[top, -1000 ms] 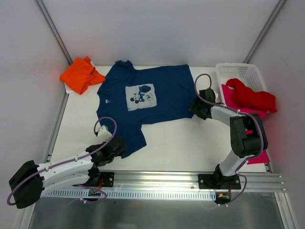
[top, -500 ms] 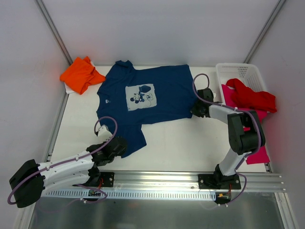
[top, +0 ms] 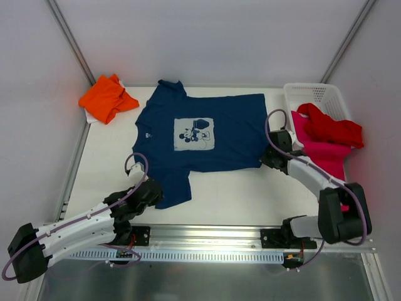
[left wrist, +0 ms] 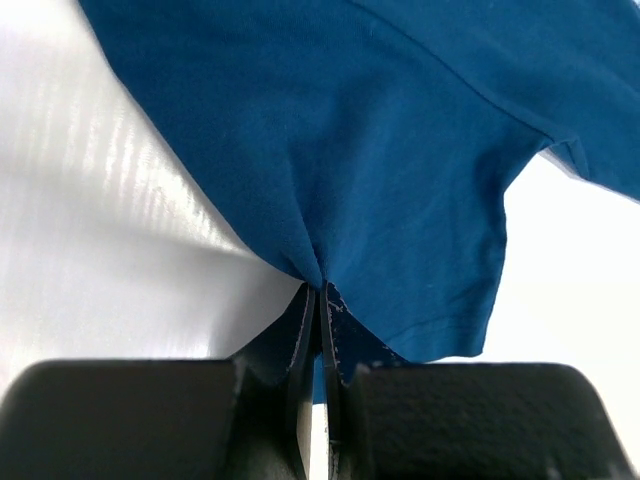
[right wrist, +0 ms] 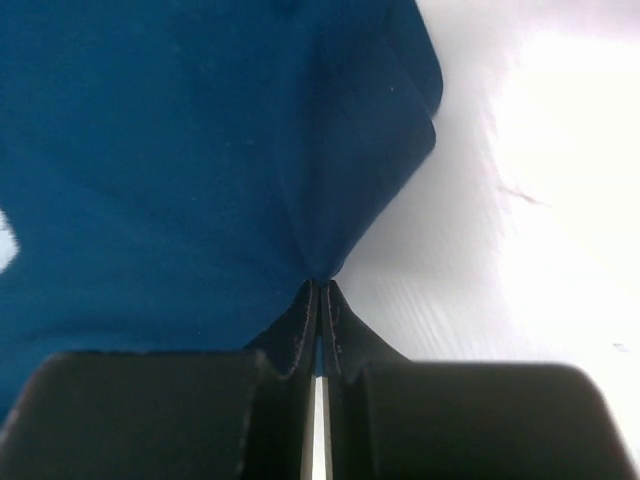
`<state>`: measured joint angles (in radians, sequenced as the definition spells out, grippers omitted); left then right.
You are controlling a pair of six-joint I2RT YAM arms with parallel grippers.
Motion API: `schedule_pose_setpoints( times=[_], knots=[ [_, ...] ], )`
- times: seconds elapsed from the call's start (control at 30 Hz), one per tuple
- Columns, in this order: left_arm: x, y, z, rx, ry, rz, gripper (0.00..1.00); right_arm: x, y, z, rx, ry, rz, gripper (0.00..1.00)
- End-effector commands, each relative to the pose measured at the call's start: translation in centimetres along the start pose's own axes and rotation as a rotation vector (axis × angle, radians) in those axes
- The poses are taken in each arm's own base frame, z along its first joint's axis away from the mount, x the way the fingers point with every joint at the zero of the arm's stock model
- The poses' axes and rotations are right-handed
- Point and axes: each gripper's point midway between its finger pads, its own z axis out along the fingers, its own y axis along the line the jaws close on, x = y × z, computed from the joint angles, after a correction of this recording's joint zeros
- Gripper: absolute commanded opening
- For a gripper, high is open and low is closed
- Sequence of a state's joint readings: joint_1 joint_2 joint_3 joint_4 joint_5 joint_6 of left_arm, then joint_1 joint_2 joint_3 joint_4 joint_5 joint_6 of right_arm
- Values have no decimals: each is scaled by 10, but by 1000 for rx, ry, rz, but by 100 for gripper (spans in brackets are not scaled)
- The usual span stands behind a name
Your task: Fold and stack the t-shirts
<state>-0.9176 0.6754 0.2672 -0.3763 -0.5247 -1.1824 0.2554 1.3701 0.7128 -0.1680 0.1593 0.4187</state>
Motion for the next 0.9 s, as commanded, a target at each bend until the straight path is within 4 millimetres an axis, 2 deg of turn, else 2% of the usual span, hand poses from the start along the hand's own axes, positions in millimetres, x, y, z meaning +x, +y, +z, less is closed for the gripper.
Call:
schedule_pose_setpoints(
  times=[0.0,0.2,0.37,0.47,0.5,0.57,0.7,0.8,0.87],
  knots=[
    [5,-13,-13,50,67,79,0,6,-27,-24,70,-37,-3,0],
    [14,-36,-30,126,182,131,0,11,-41,-46,72,-70,-1,1],
    [2,-52,-41,179,163,114,0,18,-48,-50,79,-62,-2,0],
    [-15,-62,-46,193,105,126,0,20,-49,-50,86,-54,-6,0],
    [-26,-71,-51,209,77,132,0,20,-49,-50,88,-52,-8,0],
    [-39,-74,-50,183,25,154,0,18,-48,-51,88,-55,-10,0],
    [-73,-94,-55,162,-76,194,0,12,-49,-52,113,-59,-23,0],
    [-89,-101,-49,112,-103,221,0,6,-49,-52,135,-59,-41,0],
    [-98,-100,-37,68,-89,209,0,5,-50,-50,157,-45,-53,0]
  ],
)
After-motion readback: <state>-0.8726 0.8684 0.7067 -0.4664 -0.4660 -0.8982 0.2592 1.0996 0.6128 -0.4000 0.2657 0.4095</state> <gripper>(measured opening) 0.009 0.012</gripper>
